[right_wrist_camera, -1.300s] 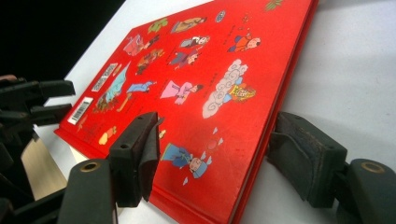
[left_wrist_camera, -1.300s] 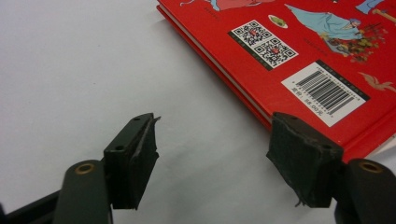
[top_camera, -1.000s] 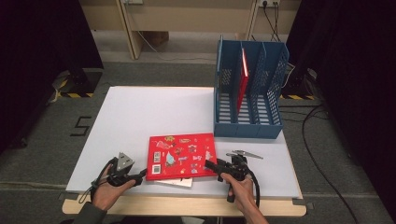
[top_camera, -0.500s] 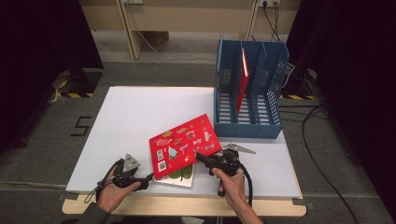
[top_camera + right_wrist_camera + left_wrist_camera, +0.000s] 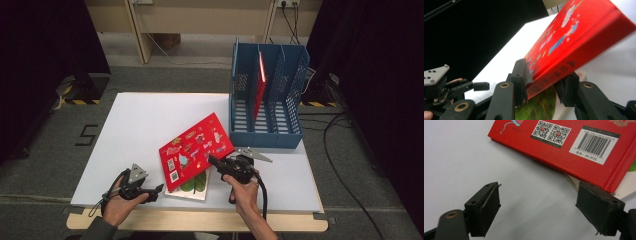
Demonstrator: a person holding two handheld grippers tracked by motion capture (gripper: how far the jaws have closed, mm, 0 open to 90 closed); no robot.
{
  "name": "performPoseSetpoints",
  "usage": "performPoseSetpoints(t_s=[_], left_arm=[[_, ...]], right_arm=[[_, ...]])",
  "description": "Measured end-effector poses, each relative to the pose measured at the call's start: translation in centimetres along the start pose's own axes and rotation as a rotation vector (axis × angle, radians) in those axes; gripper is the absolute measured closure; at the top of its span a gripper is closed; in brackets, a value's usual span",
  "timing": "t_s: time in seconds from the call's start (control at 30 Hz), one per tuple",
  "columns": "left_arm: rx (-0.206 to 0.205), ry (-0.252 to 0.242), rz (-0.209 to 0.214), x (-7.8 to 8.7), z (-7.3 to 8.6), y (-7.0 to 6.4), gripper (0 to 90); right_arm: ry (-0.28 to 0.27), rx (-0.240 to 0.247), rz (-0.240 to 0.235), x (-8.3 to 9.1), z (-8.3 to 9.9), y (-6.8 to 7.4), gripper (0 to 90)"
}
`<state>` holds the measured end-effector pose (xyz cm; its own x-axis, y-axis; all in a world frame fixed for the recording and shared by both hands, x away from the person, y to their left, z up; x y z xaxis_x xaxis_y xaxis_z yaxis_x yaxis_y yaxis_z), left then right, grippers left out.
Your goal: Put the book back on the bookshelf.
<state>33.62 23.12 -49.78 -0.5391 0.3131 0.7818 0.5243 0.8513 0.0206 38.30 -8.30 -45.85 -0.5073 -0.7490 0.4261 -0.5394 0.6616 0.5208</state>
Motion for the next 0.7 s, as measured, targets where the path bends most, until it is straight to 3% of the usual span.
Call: performPoseSetpoints(t_s=[0.2,0.37,0.63,0.67,0.7], left_arm=[[0.01,-0.003,0.003,-0.1,0.0,0.1,18.1],[0.013,0.0,-0.001,0.0,0.0,0.2,18.0],[0.021,0.012,-0.005,0.0,0.2,0.9,18.0],[0.021,0.012,-0.005,0.0,0.2,0.9,18.0],[0.036,0.01,-0.011,-0.1,0.3,1.2,18.0]], right_arm=[[-0.076,0.012,-0.021,0.2,-1.7,0.7,71.8],[-0.118,0.06,-0.02,1.3,-2.9,1.0,75.1],[-0.17,0.216,0.015,3.3,-4.6,1.9,78.8],[-0.17,0.216,0.015,3.3,-4.6,1.9,78.8],[-0.181,0.25,0.026,3.8,-4.9,2.2,79.4]])
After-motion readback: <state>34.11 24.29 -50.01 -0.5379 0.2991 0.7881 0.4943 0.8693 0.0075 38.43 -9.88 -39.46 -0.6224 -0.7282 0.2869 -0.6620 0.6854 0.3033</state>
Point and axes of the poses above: each handheld gripper's, and its own axes: x roughly backward along the jaws, z roughly out of its underside, y roughly to its left, the point moved 2 cm from there along -x, roughly forward along the jaws, and after that the axes turned 10 degrees about y, right-handed, at the moved point
